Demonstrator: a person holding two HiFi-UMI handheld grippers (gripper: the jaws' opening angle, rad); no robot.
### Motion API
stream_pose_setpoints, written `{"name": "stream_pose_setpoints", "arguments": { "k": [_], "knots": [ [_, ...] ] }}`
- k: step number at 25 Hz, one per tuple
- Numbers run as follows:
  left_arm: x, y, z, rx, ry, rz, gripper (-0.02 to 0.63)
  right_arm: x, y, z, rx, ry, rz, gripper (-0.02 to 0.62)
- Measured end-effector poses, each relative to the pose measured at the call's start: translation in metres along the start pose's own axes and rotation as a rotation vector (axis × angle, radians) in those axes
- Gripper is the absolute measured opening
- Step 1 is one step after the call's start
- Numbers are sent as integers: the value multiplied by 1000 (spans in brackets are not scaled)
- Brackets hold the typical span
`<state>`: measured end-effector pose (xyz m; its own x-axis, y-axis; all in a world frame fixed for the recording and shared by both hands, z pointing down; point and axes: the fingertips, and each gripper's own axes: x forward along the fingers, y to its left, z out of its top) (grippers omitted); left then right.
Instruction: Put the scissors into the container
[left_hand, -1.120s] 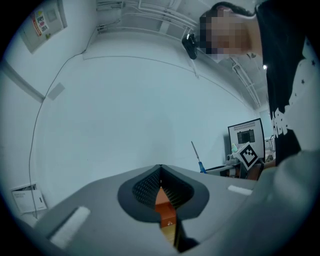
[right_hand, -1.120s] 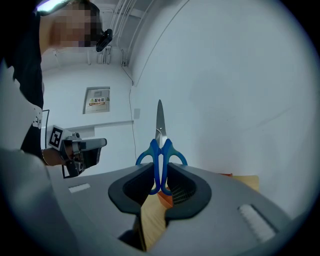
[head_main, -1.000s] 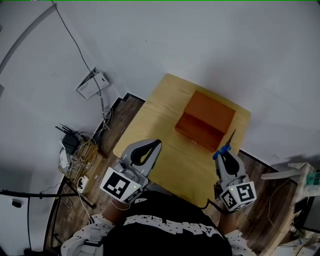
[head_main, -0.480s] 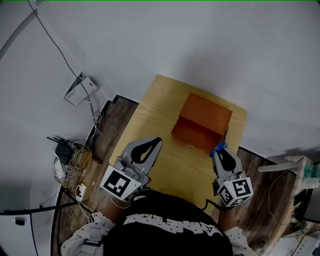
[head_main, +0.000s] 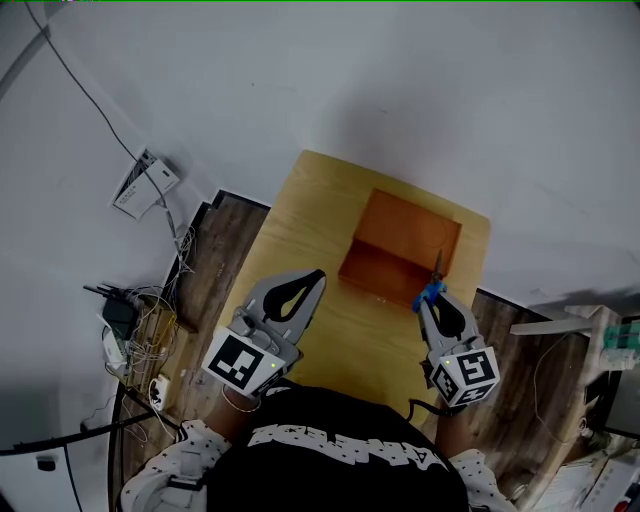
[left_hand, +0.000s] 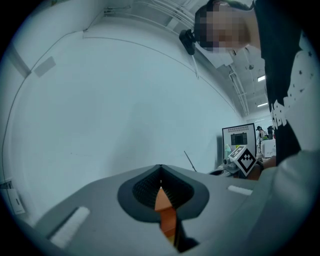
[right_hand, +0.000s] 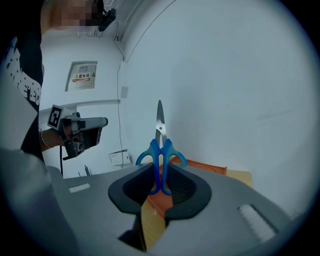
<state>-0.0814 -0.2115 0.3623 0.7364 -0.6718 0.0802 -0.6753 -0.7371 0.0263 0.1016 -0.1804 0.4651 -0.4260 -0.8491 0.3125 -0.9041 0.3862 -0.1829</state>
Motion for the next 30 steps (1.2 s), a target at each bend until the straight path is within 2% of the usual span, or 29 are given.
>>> {"name": "stream_pose_setpoints", "arguments": {
  "k": [5, 9, 12, 15, 20, 30],
  "knots": [
    [12, -6, 1, -1, 4, -31, 0, 0, -9, 0, -11, 15, -26, 94],
    [19, -10, -8, -29, 66, -58, 0, 12, -15, -8, -28, 53, -22, 94],
    [23, -3, -13, -30, 73, -39, 0, 21, -19, -15, -53, 85, -21, 94],
    [23, 5, -11, -23, 33, -17, 0, 29, -19, -21, -78, 115, -10, 94],
    [24, -3, -17, -3, 111, -32, 0, 37, -17, -31, -123, 164, 12, 94],
    [26, -2, -18, -7, 111, -26, 0, 55, -15, -53, -183, 262, 59, 94]
  ]
}}
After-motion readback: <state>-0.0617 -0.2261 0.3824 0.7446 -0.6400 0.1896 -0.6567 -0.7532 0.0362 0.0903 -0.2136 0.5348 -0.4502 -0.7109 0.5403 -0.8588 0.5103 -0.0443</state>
